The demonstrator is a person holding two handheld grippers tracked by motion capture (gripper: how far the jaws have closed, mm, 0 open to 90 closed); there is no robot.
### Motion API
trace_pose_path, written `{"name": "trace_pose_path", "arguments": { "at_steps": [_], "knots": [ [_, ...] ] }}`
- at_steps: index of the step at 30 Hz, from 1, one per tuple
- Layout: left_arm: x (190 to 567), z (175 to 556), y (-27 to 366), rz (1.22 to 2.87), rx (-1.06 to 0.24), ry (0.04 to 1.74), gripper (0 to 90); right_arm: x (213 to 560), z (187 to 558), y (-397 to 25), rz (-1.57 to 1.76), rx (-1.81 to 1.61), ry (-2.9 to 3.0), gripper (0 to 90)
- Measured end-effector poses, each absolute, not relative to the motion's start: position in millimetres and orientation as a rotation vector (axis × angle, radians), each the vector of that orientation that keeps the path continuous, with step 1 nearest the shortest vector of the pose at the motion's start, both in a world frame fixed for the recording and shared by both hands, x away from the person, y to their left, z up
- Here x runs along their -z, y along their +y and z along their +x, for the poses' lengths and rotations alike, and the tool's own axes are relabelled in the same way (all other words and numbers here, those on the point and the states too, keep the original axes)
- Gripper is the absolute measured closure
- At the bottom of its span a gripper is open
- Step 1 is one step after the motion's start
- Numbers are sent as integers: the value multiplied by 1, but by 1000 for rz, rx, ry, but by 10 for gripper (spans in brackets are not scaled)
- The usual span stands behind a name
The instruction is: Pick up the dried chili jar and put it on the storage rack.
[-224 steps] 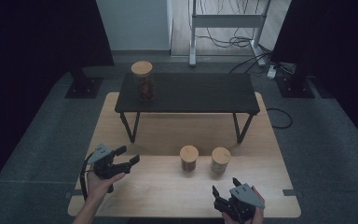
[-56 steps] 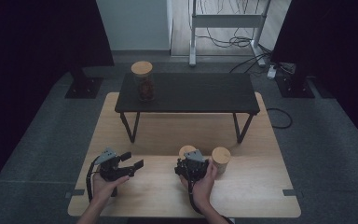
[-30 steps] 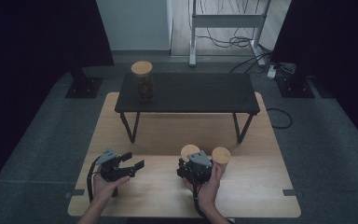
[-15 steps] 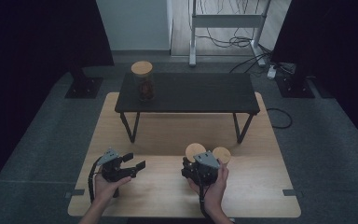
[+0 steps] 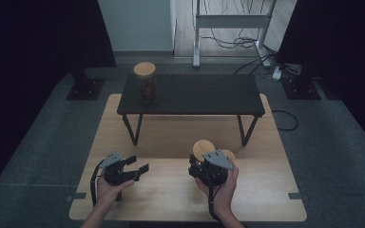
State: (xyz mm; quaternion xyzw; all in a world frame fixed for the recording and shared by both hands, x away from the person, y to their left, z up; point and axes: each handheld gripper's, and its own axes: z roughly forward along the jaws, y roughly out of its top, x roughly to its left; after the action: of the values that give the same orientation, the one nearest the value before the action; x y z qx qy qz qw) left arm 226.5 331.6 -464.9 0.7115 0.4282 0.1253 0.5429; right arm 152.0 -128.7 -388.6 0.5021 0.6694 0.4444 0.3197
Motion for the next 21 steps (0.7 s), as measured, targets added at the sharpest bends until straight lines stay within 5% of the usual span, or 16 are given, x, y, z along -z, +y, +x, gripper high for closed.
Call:
{"name": "trace_pose_path", "arguments": {
  "at_steps": [21],
  "knots": [
    [465, 226, 334, 1681, -302, 1019, 222, 348, 152, -136, 1248, -1236, 1672, 256]
  ]
}}
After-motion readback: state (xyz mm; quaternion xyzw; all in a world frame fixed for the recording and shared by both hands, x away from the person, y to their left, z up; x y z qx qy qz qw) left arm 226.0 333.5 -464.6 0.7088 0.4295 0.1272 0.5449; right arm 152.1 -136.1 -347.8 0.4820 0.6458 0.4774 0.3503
